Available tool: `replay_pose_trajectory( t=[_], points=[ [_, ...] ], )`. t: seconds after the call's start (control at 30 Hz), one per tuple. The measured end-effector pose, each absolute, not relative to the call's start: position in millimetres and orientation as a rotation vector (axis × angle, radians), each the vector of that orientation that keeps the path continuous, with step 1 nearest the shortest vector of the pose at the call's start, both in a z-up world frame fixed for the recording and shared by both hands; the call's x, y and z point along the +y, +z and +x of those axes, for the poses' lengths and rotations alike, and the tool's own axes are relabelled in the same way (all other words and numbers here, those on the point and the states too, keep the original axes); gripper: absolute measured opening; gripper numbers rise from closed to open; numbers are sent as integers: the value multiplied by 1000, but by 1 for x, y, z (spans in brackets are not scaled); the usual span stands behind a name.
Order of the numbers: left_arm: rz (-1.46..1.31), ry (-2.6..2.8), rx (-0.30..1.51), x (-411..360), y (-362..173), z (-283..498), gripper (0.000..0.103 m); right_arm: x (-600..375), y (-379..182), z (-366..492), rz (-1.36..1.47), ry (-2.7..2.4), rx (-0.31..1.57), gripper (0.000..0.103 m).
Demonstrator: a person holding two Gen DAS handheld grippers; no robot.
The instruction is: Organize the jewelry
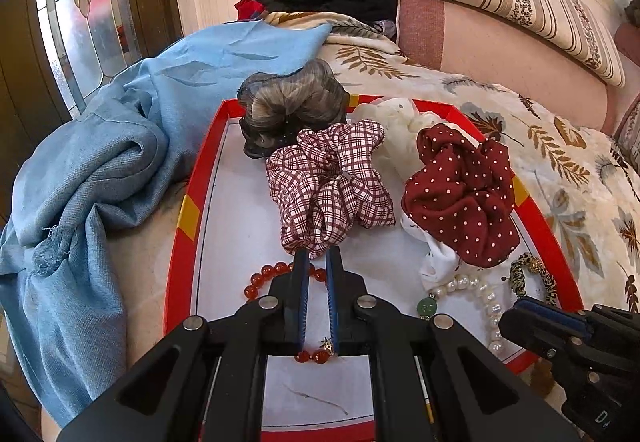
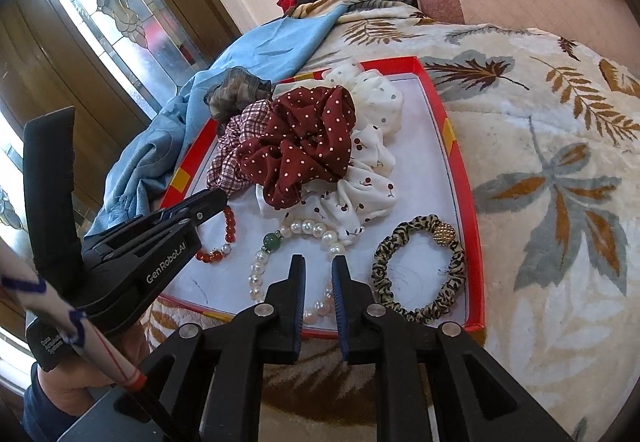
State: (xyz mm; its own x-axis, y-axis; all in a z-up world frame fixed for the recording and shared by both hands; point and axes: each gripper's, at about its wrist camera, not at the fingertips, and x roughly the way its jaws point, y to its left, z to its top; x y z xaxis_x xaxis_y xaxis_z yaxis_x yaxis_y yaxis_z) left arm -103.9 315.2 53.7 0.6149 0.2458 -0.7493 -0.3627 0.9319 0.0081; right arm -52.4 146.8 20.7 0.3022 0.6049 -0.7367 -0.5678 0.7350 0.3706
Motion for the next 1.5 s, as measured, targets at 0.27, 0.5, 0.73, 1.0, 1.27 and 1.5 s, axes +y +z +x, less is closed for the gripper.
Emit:
replay_pose_trajectory(
  t=[0.27,0.5,0.73,1.0,1.27,1.5],
  points=[
    [-148,363,824,316,58,-106,30,144,23,-56,44,770,999,21],
    [-151,371,814,316,59,-106,40,142,24,-58,41,763,1003,22],
    [-150,376,813,317,59,-106,51,140,28,-60,38,756,998,29],
    [-148,386,818,318,58,-106,57,139,32,-62,28,748,994,30],
    [-162,401,826,323,56,-106,66,140,28,-58,12,719,1010,35],
    [-178,399,830,327,56,-105,77,138,26,-54,10,696,1017,42]
  ],
)
